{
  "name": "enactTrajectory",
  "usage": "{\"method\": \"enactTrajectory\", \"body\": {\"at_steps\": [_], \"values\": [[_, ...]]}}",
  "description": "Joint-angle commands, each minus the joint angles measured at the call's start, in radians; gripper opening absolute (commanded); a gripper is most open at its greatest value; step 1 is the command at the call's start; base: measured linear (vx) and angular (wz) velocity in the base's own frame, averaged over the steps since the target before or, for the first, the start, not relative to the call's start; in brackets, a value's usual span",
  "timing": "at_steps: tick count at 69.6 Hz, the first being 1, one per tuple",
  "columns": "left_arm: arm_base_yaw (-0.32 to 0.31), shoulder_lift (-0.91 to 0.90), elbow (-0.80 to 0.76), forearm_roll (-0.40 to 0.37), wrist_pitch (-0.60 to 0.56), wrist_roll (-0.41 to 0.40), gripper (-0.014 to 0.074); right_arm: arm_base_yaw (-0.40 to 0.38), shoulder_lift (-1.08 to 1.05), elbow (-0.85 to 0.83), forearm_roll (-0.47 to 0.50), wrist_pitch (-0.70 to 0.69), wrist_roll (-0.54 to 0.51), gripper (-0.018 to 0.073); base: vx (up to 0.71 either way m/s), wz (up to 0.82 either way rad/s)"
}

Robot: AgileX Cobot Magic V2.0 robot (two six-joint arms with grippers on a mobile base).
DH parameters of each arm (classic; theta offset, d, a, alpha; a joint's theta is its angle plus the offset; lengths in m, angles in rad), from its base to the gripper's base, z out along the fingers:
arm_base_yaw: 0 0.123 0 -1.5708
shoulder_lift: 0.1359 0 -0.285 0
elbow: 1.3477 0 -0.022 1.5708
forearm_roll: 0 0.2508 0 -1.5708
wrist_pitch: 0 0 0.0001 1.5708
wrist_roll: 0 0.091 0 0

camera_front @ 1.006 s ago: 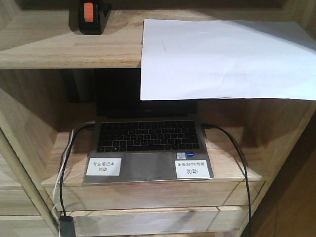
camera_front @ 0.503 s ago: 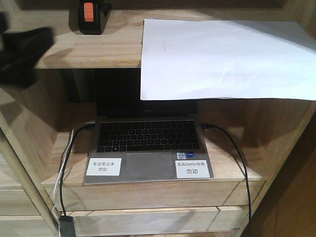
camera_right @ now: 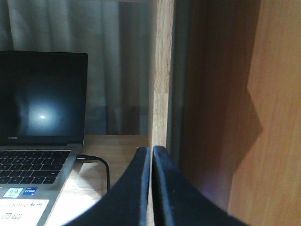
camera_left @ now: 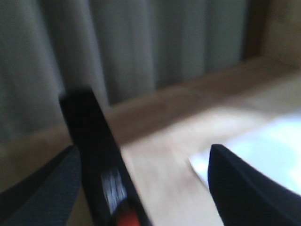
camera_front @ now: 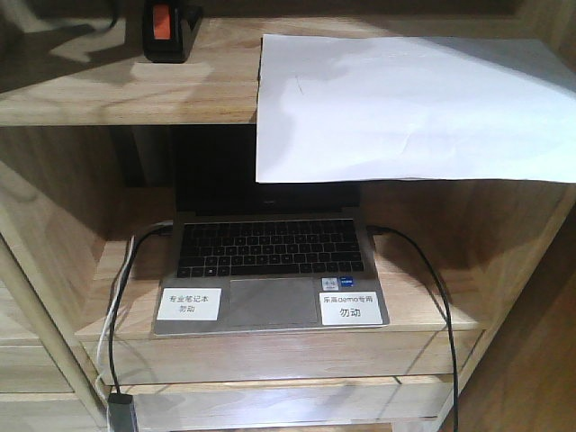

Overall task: Grab stapler and paper to desk for stapling
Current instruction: 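Reach the left gripper to the black stapler on the shelf and grasp it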

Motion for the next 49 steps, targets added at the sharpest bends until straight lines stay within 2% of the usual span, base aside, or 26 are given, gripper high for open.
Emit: {"method": "enactTrajectory", "body": {"at_steps": [1, 5, 10, 21, 28, 49], "values": [[-0.005, 0.038, -0.175, 0.089, 0.044, -0.106, 0.0527, -0.005, -0.015, 0.004, -0.002, -0.072, 0.002, -0.0009, 0.00, 0.00], [-0.005, 0.079, -0.248, 0.123, 0.108, -0.142, 0.0527, -0.005, -0.015, 0.004, -0.002, -0.072, 0.002, -0.0009, 0.00, 0.00], [-0.005, 0.140, -0.353, 0.118, 0.180, -0.152, 0.0527, -0.005, -0.015, 0.004, -0.002, -0.072, 0.002, -0.0009, 0.00, 0.00], [-0.005, 0.216, -0.476, 0.119, 0.288, -0.162, 0.0527, -0.005, -0.015, 0.004, -0.002, -0.072, 0.002, -0.0009, 0.00, 0.00], [-0.005, 0.237, -0.506, 0.121, 0.331, -0.164, 0.0527, -0.005, -0.015, 0.004, -0.002, -0.072, 0.002, -0.0009, 0.00, 0.00], [-0.005, 0.261, -0.505, 0.129, 0.366, -0.223, 0.0527, -0.005, -0.015, 0.004, -0.002, -0.072, 0.002, -0.0009, 0.00, 0.00]]}}
